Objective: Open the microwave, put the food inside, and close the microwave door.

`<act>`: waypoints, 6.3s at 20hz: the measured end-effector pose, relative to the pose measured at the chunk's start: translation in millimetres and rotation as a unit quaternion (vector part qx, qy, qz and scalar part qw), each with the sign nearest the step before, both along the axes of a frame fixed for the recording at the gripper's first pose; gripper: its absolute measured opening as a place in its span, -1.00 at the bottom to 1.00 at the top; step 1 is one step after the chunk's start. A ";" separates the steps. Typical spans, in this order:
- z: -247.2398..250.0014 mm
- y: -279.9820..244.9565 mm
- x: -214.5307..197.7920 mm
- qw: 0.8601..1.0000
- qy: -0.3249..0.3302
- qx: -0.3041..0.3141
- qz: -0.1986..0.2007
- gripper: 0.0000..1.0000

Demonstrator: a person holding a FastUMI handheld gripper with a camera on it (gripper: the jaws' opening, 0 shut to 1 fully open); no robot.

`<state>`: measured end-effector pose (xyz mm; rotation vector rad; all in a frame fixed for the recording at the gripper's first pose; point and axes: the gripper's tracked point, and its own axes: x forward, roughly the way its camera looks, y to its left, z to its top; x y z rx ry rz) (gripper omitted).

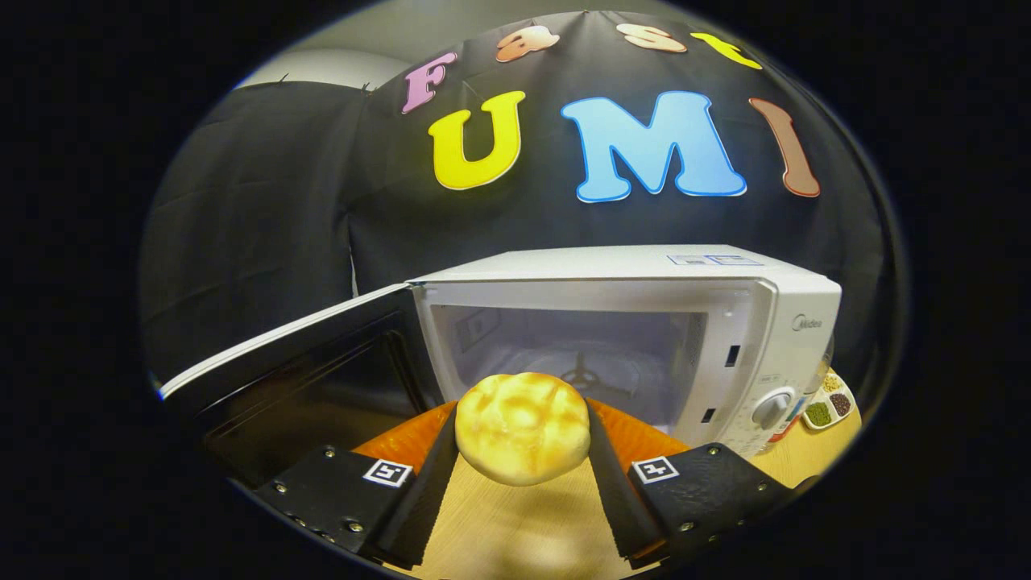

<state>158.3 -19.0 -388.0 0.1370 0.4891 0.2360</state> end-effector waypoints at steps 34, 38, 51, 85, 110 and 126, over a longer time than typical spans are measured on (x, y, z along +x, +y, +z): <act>-112.9 -5.6 130.5 0.948 0.037 0.173 -0.265 0.92; -103.5 -8.2 122.7 0.950 0.036 0.176 -0.257 0.92; 26.1 -12.7 -26.2 0.992 -0.050 0.031 -0.108 0.91; 62.2 290.3 -255.3 0.940 -0.132 0.068 0.308 0.91; 17.3 72.5 -138.9 0.995 -0.093 -0.034 0.026 -0.98; -6.8 -90.8 -13.6 0.981 -0.063 -0.090 -0.161 -0.98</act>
